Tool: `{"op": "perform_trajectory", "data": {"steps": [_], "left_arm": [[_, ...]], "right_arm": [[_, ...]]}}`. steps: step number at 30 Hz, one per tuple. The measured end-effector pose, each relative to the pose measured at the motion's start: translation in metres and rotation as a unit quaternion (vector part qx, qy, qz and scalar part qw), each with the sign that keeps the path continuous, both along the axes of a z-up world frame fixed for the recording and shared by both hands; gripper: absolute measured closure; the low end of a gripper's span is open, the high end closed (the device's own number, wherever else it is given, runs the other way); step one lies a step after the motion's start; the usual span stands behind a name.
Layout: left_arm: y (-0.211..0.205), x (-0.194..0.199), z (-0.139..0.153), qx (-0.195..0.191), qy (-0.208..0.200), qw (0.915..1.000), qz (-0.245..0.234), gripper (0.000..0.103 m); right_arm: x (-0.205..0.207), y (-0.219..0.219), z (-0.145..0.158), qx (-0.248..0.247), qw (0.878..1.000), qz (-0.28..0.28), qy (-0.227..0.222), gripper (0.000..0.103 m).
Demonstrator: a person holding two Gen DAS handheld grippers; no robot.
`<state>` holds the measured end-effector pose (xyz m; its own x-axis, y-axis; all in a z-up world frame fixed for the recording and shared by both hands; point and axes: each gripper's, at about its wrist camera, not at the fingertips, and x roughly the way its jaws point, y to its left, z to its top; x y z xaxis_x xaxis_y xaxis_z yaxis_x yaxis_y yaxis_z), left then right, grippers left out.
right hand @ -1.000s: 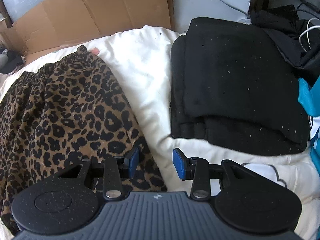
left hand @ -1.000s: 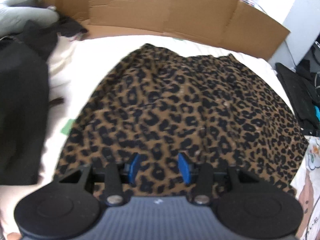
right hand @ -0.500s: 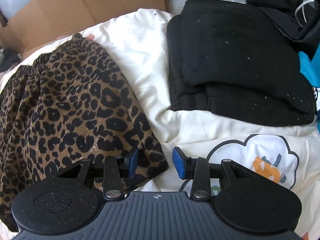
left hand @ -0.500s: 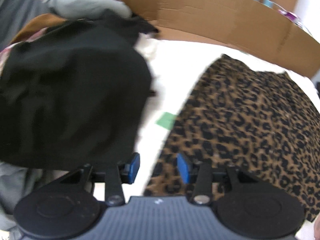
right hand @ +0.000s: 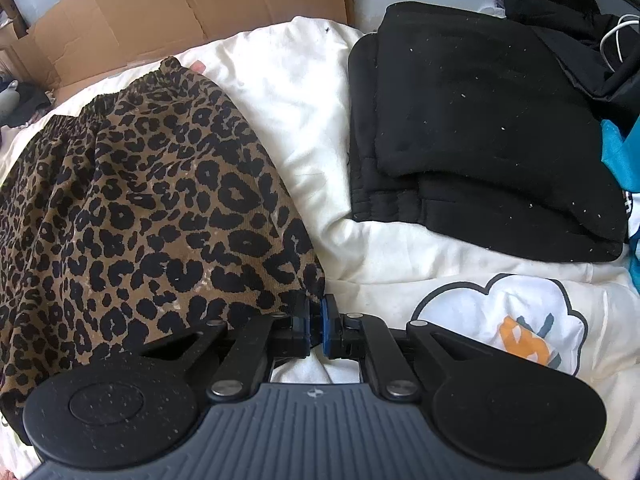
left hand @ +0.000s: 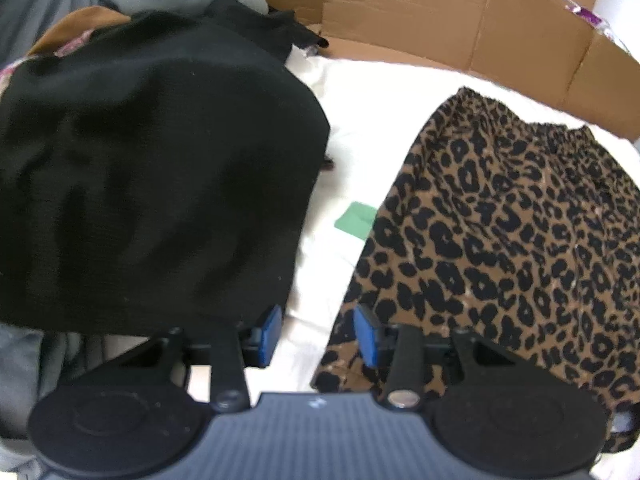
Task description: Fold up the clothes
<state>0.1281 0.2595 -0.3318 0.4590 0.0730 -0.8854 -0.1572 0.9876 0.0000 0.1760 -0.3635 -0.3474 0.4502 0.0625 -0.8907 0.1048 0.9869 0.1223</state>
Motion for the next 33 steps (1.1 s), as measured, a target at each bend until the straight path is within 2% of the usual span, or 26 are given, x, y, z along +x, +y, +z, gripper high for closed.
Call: {"op": "perform_trajectory", "data": {"steps": [4, 7, 15, 17, 19, 29, 33], "left_arm": [[-0.004, -0.003, -0.015, 0.001, 0.008, 1.0, -0.001, 0.068], [-0.005, -0.006, -0.026, -0.001, 0.02, 0.9998, 0.004, 0.078], [-0.003, -0.011, -0.04, -0.022, 0.024, 0.9991, 0.028, 0.079], [-0.006, -0.01, -0.036, -0.016, 0.028, 0.9993, 0.022, 0.094], [-0.009, -0.009, -0.029, -0.008, 0.03, 0.9994, 0.013, 0.097], [0.005, 0.003, 0.011, 0.027, 0.009, 0.9995, 0.011, 0.098], [0.002, 0.016, 0.005, 0.041, 0.034, 0.9986, 0.006, 0.098]], "right_arm": [[0.002, -0.001, 0.003, 0.0, 1.0, -0.002, 0.003, 0.1], [0.002, 0.0, 0.005, -0.003, 1.0, -0.001, 0.004, 0.1], [0.001, 0.001, 0.003, -0.003, 1.0, -0.006, 0.004, 0.1], [0.002, 0.0, 0.004, -0.004, 1.0, -0.01, 0.003, 0.1], [0.003, -0.001, 0.006, -0.005, 1.0, -0.018, 0.003, 0.1], [0.009, -0.005, 0.017, -0.019, 0.999, -0.05, 0.001, 0.101], [0.013, -0.002, 0.014, -0.03, 0.998, -0.047, 0.011, 0.101]]}}
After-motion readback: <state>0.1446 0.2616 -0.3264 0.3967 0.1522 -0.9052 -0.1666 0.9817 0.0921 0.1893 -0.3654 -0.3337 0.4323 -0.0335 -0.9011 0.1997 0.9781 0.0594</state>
